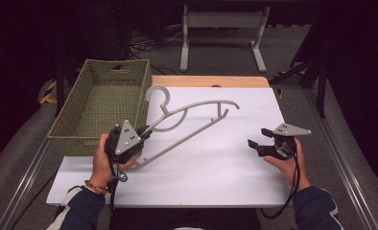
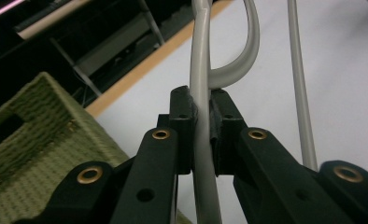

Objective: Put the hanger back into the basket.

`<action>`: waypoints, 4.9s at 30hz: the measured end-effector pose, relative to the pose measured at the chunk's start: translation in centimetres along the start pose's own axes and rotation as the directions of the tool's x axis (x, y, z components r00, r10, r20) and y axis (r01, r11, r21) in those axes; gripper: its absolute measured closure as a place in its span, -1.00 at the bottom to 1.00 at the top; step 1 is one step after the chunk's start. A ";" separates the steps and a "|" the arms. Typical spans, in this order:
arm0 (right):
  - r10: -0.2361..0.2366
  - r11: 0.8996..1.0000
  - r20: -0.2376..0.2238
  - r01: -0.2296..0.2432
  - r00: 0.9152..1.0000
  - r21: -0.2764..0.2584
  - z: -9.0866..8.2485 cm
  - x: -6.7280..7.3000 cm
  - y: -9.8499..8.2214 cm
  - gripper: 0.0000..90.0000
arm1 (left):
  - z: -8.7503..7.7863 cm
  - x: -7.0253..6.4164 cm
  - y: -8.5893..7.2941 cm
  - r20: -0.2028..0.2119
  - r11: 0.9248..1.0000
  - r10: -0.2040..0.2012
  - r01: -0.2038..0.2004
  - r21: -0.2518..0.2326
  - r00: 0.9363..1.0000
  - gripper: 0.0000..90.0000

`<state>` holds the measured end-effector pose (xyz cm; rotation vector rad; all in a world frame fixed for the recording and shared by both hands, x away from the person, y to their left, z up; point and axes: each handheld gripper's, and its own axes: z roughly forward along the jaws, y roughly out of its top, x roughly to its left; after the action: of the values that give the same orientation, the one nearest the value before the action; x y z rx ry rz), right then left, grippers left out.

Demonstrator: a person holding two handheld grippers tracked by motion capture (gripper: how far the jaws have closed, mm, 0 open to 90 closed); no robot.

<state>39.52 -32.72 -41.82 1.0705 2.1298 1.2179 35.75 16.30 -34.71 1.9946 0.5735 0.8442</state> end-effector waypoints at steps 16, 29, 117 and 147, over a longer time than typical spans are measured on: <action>-0.011 0.999 -0.023 0.012 1.000 0.045 1.1 0.6 -0.2 -0.45 | -3.0 7.1 0.2 -0.113 0.992 -0.120 0.114 -0.058 0.986 0.83; -0.021 0.997 -0.036 0.023 0.999 0.070 1.6 0.9 -0.3 -0.46 | -2.3 11.7 -1.5 -0.177 0.979 -0.203 0.200 -0.035 0.963 0.83; -0.160 0.986 0.029 0.161 0.987 -0.051 1.3 5.1 1.1 -0.56 | -0.5 11.6 -1.3 -0.173 0.991 -0.125 0.113 -0.078 0.977 -0.80; -0.161 0.974 0.095 0.173 0.982 -0.145 -1.4 8.1 -0.1 -0.73 | -1.0 -1.5 -4.0 0.121 0.965 -0.086 0.113 -0.235 0.989 -0.84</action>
<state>33.77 -26.94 -41.29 0.8428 1.9842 1.2128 33.72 17.89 -38.21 1.7625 0.4795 0.7023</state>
